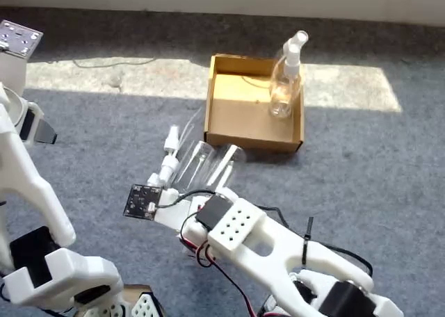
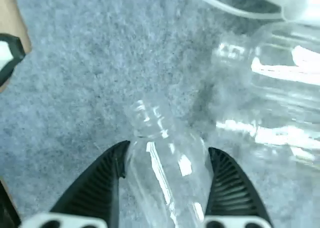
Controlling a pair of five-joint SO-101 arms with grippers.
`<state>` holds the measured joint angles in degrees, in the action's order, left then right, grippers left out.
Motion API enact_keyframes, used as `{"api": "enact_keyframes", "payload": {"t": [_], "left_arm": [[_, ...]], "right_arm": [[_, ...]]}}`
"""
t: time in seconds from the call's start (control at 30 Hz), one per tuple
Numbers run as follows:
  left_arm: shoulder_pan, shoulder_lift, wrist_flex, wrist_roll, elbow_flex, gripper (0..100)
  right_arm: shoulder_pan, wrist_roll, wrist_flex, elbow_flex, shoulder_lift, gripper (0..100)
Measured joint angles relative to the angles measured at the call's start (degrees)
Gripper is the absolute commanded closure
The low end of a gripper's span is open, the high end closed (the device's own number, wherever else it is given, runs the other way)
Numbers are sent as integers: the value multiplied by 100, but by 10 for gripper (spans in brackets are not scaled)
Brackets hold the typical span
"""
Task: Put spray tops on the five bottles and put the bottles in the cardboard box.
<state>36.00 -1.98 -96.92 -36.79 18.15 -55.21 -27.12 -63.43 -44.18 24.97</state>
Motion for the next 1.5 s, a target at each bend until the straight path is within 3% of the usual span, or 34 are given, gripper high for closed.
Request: {"api": "enact_keyframes", "payload": {"t": [0.2,0.43,0.6,0.7,0.93,1.03,1.17,1.5], "left_arm": [[-35,0,0,0,0,776],[-193,0,-105,0,0,777],[-475,0,-264,193,0,777],[-589,0,-281,413,0,777],[-774,0,-290,651,-26,777],[-774,0,-290,651,-158,777],[-774,9,-290,651,-211,777],[-774,9,-290,651,-211,777]], "right_arm": [[1565,255,-993,765,993,918],[4396,-62,-1749,1398,1424,918],[6848,-316,-844,1433,721,918],[7842,-316,53,1433,-176,918],[8369,-316,1152,1679,-2295,912],[8404,-316,1231,1899,-2813,851],[8404,-316,1257,2154,-3191,763],[8404,-905,659,2576,-3262,759]]}}
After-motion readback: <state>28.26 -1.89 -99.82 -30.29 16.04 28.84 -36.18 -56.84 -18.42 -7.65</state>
